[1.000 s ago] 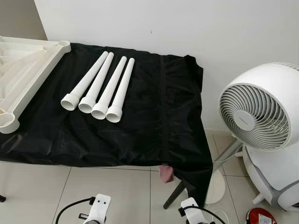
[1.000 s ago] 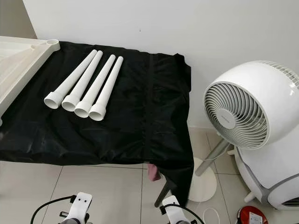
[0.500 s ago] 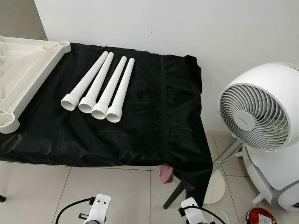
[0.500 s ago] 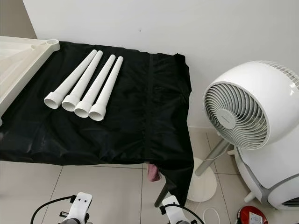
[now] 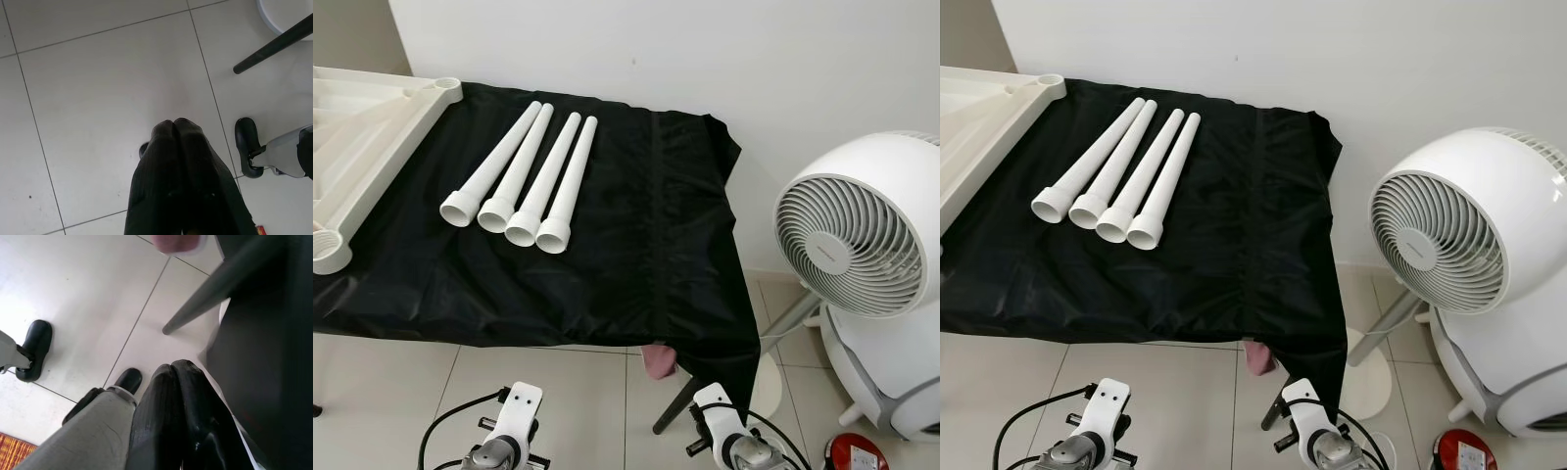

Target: Building children table

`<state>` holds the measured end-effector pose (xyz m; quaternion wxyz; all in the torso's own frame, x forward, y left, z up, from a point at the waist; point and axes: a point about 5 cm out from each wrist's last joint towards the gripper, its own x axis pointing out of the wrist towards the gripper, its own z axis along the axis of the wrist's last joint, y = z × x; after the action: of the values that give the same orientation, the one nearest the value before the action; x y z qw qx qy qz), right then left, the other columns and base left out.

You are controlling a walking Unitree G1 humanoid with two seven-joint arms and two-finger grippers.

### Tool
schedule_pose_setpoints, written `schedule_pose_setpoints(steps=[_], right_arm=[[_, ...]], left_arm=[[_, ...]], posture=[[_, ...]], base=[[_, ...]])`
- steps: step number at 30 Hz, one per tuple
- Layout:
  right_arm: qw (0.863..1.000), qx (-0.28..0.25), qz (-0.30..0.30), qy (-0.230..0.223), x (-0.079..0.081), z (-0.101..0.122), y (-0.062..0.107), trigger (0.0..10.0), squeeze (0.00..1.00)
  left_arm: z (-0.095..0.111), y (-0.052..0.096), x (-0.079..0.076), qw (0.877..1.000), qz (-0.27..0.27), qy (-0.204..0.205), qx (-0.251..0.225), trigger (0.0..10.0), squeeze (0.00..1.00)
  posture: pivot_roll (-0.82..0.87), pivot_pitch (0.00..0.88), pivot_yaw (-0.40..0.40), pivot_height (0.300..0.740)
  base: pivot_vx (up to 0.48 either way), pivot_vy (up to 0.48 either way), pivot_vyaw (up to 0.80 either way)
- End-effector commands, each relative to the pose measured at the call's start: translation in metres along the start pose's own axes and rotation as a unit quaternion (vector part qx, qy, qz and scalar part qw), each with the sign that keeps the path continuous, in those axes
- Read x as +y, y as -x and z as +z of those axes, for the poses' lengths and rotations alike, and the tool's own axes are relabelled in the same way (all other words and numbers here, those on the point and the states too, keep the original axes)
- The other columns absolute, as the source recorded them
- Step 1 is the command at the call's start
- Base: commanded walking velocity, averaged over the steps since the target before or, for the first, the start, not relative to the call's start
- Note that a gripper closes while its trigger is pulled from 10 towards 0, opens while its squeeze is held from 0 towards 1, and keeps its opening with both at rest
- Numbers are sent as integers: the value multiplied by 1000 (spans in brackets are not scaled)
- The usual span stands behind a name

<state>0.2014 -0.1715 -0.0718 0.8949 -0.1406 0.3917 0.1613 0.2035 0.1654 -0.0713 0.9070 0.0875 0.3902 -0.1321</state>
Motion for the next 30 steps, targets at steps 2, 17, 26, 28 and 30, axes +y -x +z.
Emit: schedule_pose_setpoints(steps=[2, 17, 26, 28, 30], right_arm=[[1000, 5, -4, -8, -1, -6, 2, 10000, 0], [994, -9, -35, -106, -10, -11, 5, 10000, 0], [997, -2, -26, -76, -10, -21, 10, 10000, 0], [998, 5, -21, -60, -8, -25, 11, 10000, 0], [998, 5, -21, -66, -8, -26, 12, 10000, 0]], left_arm=[[-1, 0, -5, 1000, -13, -18, 1, 10000, 0], [3, -1, 2, 999, 44, 25, -6, 10000, 0], [0, 2, 11, 998, 60, 20, -9, 10000, 0], [-9, 5, 13, 998, 64, 17, -3, 10000, 0], [-13, 7, 14, 998, 65, 19, 3, 10000, 0]], posture=[[8, 0, -58, 740], [-31, 0, -32, 740], [3, 140, -57, 740], [1, 141, -49, 740], [2, 139, -47, 740]], base=[[0, 0, 0], [0, 0, 0], [0, 0, 0], [0, 0, 0], [0, 0, 0]])
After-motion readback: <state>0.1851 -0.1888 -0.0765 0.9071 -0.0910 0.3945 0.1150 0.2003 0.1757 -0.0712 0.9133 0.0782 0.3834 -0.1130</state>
